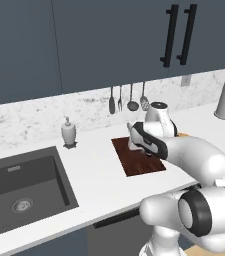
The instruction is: Pick up the knife from the drawer and place it on the cutting board. Then place the meat from the plate to the cutting board.
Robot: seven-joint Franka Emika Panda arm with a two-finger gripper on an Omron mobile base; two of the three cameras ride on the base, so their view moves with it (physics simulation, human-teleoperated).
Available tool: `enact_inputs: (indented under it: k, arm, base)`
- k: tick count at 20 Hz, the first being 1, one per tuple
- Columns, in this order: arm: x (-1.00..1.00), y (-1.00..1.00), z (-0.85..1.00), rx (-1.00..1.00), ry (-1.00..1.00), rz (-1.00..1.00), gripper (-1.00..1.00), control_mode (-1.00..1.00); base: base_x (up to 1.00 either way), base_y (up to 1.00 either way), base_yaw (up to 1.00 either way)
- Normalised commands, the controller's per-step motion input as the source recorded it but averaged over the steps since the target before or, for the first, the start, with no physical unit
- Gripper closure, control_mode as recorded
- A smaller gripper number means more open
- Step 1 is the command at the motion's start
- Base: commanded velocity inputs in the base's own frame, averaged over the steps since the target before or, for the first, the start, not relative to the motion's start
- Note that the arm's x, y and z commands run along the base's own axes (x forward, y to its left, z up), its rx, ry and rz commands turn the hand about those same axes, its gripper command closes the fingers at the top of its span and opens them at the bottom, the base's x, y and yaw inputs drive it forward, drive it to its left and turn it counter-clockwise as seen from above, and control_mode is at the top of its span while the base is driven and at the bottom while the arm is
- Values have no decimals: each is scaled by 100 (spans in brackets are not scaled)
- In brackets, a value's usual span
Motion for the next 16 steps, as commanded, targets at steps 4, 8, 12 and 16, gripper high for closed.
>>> enact_inputs:
  k: [4, 8, 12, 16]
  arm:
    - [38, 21, -43, 0, 0, -1, 100, -100]
    - [34, 8, -40, 0, 0, 0, 100, -100]
    - [14, 1, -40, 0, 0, 0, 100, -100]
    - [0, 1, -30, 0, 0, 0, 100, -100]
  base:
    - [0, 0, 0]
    - [0, 0, 0]
    - [0, 0, 0]
    - [0, 0, 0]
